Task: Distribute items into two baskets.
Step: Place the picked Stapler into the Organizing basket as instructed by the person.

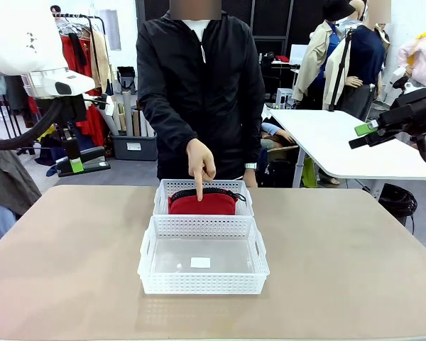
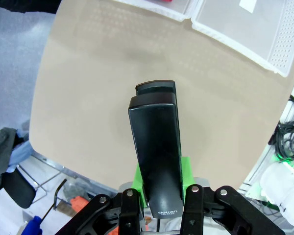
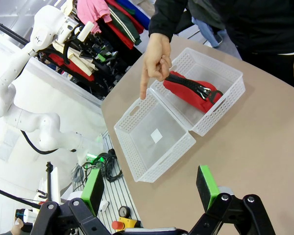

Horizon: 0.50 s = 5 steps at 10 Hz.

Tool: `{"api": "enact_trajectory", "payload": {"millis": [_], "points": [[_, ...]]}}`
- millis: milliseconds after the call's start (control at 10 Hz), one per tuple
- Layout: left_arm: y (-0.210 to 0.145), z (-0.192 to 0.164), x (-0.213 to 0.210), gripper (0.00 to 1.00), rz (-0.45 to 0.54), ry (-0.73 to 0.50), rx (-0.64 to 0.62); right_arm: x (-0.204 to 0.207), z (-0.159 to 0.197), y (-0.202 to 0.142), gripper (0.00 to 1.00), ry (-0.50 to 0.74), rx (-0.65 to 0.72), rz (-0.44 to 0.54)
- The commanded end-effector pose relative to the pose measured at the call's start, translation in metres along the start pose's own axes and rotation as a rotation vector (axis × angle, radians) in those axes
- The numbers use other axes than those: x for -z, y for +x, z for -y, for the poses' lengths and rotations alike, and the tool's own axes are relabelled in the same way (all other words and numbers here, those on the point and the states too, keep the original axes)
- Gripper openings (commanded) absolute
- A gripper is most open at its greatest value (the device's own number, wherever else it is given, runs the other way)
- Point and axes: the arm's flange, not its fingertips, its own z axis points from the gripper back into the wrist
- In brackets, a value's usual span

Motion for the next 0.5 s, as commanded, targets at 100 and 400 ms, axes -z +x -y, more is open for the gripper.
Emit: {"api": "enact_trajectory", "payload": {"millis": [100, 400], "points": [[-0.0009, 0.0003, -0.003, 0.0, 0.004, 0.006, -0.001, -0.0006, -0.0018, 0.0004, 1.0, -0.001, -0.002, 0.001], [-0.0009, 0.0003, -0.003, 0.0, 0.004, 0.006, -0.001, -0.0006, -0.0018, 0.0004, 1.0, -0.001, -0.002, 0.001]]}}
